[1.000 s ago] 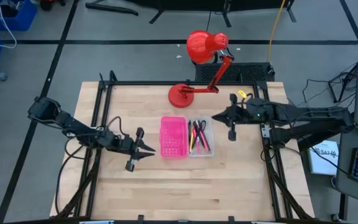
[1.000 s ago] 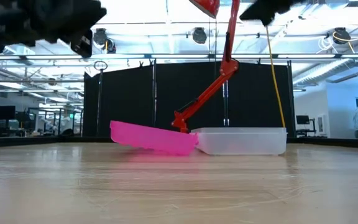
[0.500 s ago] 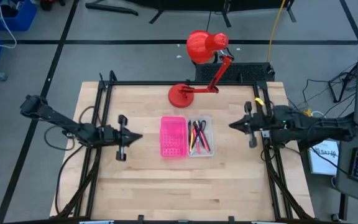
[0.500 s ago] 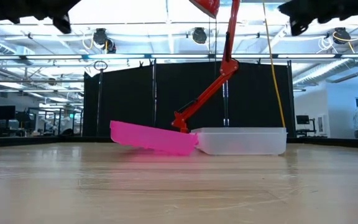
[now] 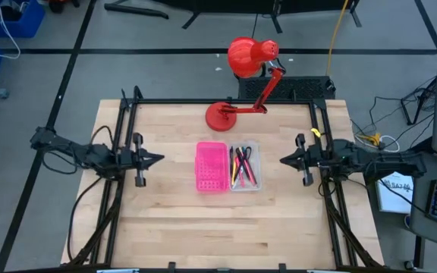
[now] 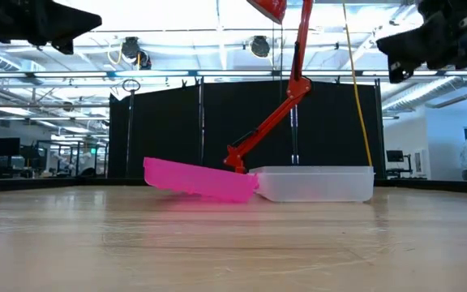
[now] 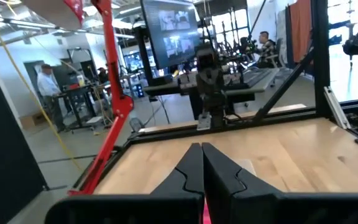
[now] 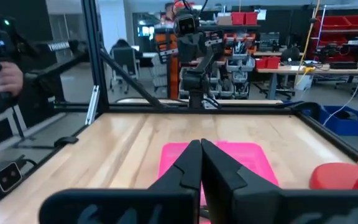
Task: Pick & place school supplies into a supply box
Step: Return to Home Position
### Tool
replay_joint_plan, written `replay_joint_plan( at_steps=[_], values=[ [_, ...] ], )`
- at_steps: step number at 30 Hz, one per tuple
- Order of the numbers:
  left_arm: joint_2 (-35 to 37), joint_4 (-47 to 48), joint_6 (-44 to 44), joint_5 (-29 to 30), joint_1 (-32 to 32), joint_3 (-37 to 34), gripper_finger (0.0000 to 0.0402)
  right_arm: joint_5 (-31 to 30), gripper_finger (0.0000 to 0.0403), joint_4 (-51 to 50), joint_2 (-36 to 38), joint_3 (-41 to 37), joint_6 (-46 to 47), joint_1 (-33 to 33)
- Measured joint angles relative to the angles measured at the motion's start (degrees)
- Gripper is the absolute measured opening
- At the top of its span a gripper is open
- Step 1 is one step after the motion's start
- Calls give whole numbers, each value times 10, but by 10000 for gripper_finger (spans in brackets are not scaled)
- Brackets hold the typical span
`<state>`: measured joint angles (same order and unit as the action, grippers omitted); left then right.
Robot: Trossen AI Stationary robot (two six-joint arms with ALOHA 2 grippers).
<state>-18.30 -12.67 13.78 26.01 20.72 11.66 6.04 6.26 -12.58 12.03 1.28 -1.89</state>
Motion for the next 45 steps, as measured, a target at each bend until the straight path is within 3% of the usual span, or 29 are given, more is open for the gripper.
replay_joint_plan(
  at_steps=[6, 14, 19, 25, 36, 39, 45],
  values=[
    [96, 80, 11, -4, -1, 0, 2, 0, 0, 23, 34, -47, 26, 0],
    [164, 224, -36, -104, -1, -1, 1, 2, 0, 82, 47, -95, 46, 0],
    [164, 210, -41, -186, -1, -39, 1, 2, 0, 98, 47, -109, 56, 0],
    [158, 114, -23, -224, -2, -108, 1, 3, 0, 98, 47, -110, 56, 1],
    [153, 116, -8, -225, -27, -110, 1, -2, 0, 92, 46, -111, 40, 1],
    [149, 114, -14, -197, -45, -110, 0, -40, 0, 97, 46, -111, 41, 1],
    [113, 114, -10, -206, -107, -110, 0, -75, 0, 59, 40, -111, 32, 1]
  ],
)
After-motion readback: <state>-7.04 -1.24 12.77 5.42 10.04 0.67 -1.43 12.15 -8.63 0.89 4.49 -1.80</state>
